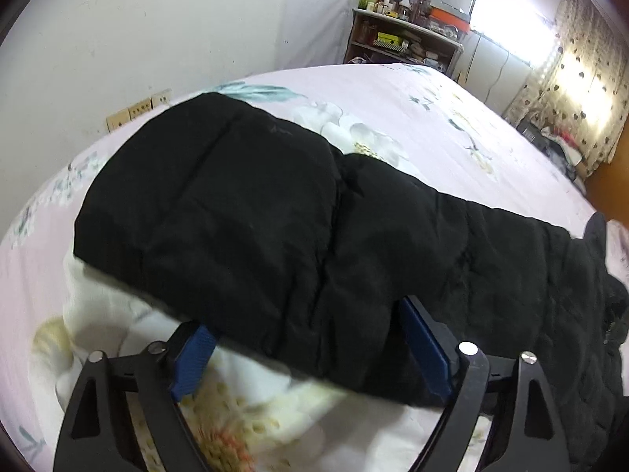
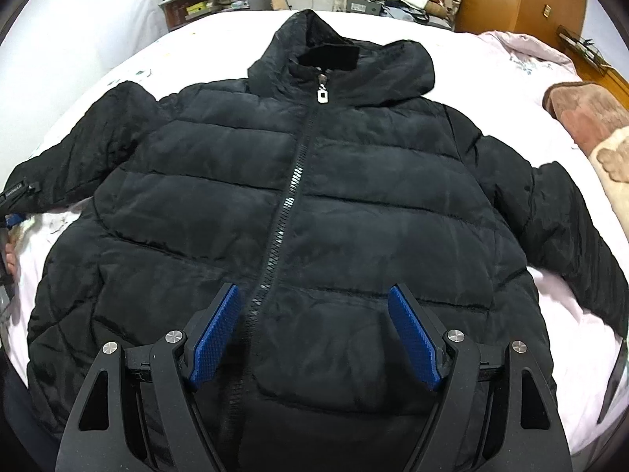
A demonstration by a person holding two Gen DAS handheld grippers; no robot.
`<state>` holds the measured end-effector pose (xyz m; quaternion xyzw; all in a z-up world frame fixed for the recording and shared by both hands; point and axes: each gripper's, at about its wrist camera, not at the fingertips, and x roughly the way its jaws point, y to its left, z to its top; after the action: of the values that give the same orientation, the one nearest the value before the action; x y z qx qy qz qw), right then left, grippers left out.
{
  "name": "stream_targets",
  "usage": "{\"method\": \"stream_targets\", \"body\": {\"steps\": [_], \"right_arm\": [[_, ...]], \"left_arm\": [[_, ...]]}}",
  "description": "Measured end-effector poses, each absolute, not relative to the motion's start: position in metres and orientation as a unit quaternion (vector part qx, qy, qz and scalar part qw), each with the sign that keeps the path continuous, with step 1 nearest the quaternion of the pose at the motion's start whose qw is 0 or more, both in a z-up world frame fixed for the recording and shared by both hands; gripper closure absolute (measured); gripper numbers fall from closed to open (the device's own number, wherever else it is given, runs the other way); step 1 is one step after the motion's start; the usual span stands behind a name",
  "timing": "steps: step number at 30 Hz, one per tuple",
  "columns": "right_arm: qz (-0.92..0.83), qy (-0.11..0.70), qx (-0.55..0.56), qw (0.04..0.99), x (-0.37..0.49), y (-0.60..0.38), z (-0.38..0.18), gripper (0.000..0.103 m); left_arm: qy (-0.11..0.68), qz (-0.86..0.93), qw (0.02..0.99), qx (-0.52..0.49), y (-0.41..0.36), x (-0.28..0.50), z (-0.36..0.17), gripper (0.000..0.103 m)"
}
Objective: Fold large clothes
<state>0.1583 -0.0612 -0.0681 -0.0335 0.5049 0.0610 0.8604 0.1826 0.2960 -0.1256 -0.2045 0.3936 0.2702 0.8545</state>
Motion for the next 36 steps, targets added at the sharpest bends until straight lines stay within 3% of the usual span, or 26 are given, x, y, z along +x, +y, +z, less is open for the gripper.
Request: {"method": "stream_targets", "body": {"steps": [1,3,6,8,16,24,30,36], "right_arm": [[0.058,0.506,-0.033,0.86,0.159,-0.063,-0.069,0.026],[0.054,0.506,-0.033,0.86,0.159,-0.065,-0.069,0.026],[0.049,0.506,-0.033,0.861,0.16,-0.069,-0.069,0.026],[0.047,0.508,-0.03,0.86,0.158,-0.072,-0.068,0.026],[0.043,0.498,-0.033,0.865,0.138,-0.081,-0.054,0.026],[0.033,0.48,-0.022,0.877,0.109,-0.102,-0.033,0.026],[0.013,0.471,-0.002,0.882,0.093,-0.13,-0.027,0.026],[-0.005,0.477,0.04,0.878,0.091,-0.164,-0.036,0.026]], "left_arm": [[0.394,0.271,0.855,-0.198,0.297,0.185,-0.126,0.022],[0.399,0.265,0.857,-0.19,0.294,0.187,-0.124,0.051],[0.405,0.261,0.858,-0.179,0.292,0.188,-0.113,0.083],[0.403,0.251,0.859,-0.19,0.294,0.187,-0.102,0.088],[0.355,0.16,0.903,-0.179,0.255,0.182,-0.01,0.092],[0.326,0.01,0.934,-0.148,0.153,0.201,0.072,0.092],[0.346,-0.095,0.924,-0.136,0.061,0.233,0.073,0.093],[0.393,-0.176,0.892,-0.137,-0.022,0.272,0.033,0.093]]}}
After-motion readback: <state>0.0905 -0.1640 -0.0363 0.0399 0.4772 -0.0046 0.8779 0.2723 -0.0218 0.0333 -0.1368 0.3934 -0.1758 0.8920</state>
